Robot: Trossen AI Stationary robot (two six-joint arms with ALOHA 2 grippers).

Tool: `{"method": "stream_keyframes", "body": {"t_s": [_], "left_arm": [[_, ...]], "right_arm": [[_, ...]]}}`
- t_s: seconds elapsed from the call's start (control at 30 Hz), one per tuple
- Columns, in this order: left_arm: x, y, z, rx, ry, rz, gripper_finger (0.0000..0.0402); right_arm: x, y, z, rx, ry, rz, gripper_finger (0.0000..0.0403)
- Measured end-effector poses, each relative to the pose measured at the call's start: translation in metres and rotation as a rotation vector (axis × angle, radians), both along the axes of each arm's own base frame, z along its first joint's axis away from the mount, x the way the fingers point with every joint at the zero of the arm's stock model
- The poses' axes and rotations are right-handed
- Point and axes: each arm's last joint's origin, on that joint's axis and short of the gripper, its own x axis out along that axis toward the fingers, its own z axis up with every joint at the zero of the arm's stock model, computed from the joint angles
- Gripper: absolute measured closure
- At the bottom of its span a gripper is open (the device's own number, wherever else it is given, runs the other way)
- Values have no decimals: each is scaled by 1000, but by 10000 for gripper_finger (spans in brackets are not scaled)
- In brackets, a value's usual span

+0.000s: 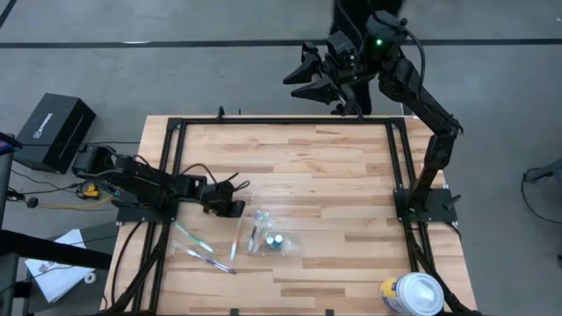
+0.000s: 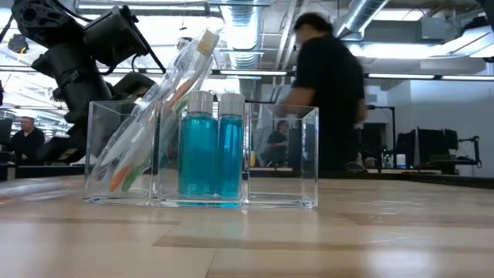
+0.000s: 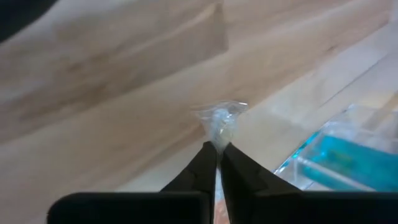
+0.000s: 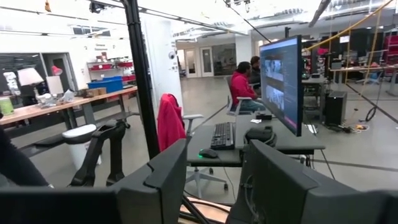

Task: Pick & Place toothbrushing station
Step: Put the orange toothbrush into the transparent organizer

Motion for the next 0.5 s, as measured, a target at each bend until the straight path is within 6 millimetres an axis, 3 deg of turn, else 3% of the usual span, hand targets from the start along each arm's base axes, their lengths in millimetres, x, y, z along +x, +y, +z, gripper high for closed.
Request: {"method": "stream_keyframes", "body": {"t_s": [0.3, 0.5], "left_arm": [[16, 13, 15, 152, -230, 40, 401], [22, 33, 30, 302, -365, 84, 401]], "right_arm": [[-2, -3, 0, -7, -4, 19, 266], [-3, -4, 1, -12, -8, 23, 279]]}}
